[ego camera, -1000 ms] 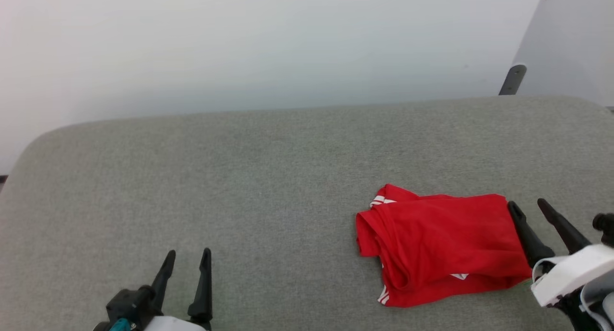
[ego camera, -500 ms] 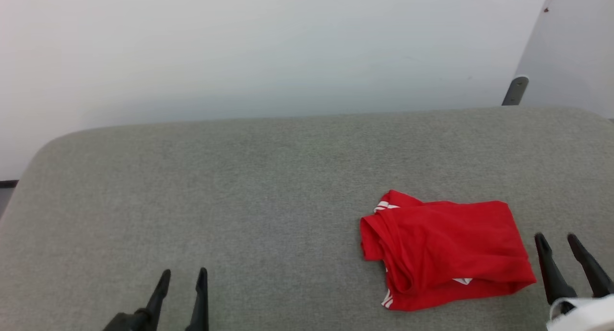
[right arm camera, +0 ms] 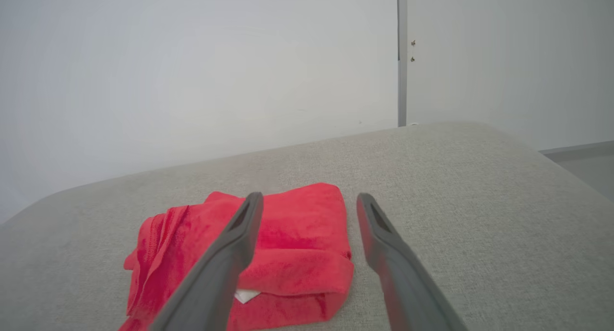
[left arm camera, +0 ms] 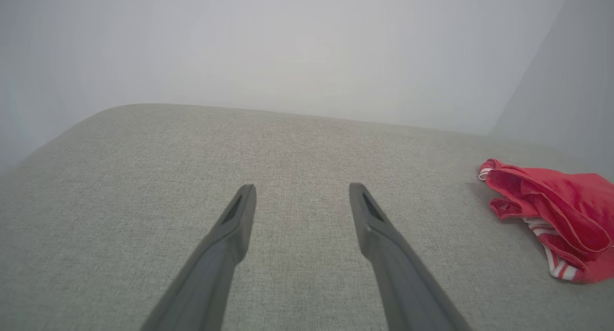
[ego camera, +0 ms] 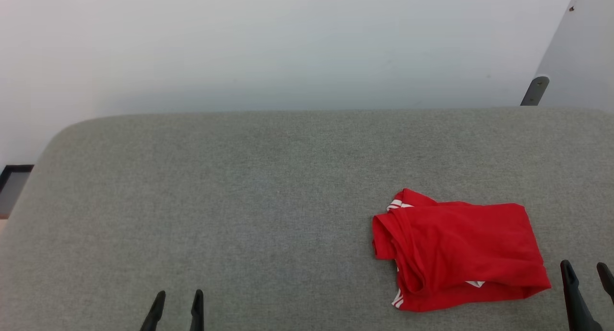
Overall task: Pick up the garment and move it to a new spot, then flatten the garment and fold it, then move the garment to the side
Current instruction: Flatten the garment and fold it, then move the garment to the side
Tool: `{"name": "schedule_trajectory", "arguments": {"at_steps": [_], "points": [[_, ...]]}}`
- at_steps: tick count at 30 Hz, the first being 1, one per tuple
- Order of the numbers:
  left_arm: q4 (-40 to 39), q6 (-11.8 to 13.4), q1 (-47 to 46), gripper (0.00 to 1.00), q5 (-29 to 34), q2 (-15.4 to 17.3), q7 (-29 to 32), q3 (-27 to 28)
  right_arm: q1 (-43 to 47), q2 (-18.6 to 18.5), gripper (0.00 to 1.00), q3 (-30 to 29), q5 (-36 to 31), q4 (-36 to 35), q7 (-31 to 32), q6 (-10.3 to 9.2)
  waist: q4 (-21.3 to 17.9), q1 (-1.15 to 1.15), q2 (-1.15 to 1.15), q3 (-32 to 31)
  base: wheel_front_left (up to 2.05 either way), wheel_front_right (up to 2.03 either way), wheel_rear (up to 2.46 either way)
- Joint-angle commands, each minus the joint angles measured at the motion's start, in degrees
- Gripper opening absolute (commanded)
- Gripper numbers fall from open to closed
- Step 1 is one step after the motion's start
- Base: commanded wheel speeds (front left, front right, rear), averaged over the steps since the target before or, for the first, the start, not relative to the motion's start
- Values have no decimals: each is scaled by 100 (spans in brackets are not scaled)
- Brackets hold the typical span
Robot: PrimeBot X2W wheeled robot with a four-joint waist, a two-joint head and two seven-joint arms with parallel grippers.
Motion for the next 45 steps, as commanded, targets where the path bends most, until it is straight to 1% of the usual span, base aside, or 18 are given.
{"name": "schedule_trajectory", "arguments": {"at_steps": [1,7,13,15,18,20,22,24,26,29,31,32,34,36,38,40,42,45], "points": [[-25,-13,32,100,9,-2,1,2,91,66,100,-65,-78,-129,62,-3,11,0,0,26,0,0,0],[-45,-13,-96,100,24,-18,1,5,102,214,100,-169,-165,-385,261,-4,16,0,0,35,0,0,0],[-42,-13,-94,100,-22,-8,1,-61,12,253,100,-138,-179,-450,371,-4,-13,0,0,37,0,0,0],[-17,-12,-96,100,-56,8,1,-118,-105,220,100,-156,-150,-405,450,-3,-32,0,0,48,0,0,0],[-8,-12,-184,100,-63,3,1,-212,-385,74,100,-142,-179,-305,688,-4,-51,0,0,103,0,0,0],[-27,-12,-263,100,-59,-11,1,-239,-660,-99,100,-116,-238,-218,925,-4,-61,0,0,169,0,0,0],[-51,-12,-350,100,-61,-20,1,-269,-975,-281,100,-39,-205,-58,1333,-4,-79,0,0,271,0,0,0],[-59,-12,-473,100,-38,24,1,-388,-1386,-559,100,104,-208,103,1785,-4,-89,0,0,419,0,0,0],[-48,-12,-620,100,-5,71,1,-468,-1755,-826,100,324,-79,368,2374,-3,-94,0,0,584,0,0,0],[9,-12,-878,100,-4,80,1,-599,-2258,-1179,100,627,281,819,3365,-4,-60,0,0,809,0,0,0],[24,-12,-1046,100,-188,55,1,-695,-2506,-1415,100,961,604,995,4100,-4,-19,0,0,934,0,0,0],[24,-12,-1046,100,-188,55,1,-695,-2506,-1415,100,961,604,995,4100,-4,-19,0,0,934,0,0,0],[51,-12,-1220,100,-255,88,1,-757,-2707,-1633,100,1139,922,1157,4759,-4,24,0,0,1061,0,0,0],[59,-12,-1392,100,-281,99,1,-828,-2870,-1765,100,1264,1146,1243,5245,-4,60,0,0,1196,0,0,0],[66,-12,-1554,100,-273,110,1,-893,-3007,-1833,100,1335,1303,1328,5523,-4,105,0,0,1322,0,0,0],[76,-12,-1711,100,-246,119,1,-961,-3136,-1827,100,1395,1350,1412,5668,-4,145,0,0,1461,0,0,0],[126,-12,-1876,100,-205,156,1,-1104,-3210,-1772,100,1479,1401,1525,5763,-4,186,0,0,1585,0,0,0],[178,-12,-2098,100,-195,166,1,-1170,-3266,-1664,100,1693,1454,1652,5911,-4,217,0,0,1755,0,0,0]]}}
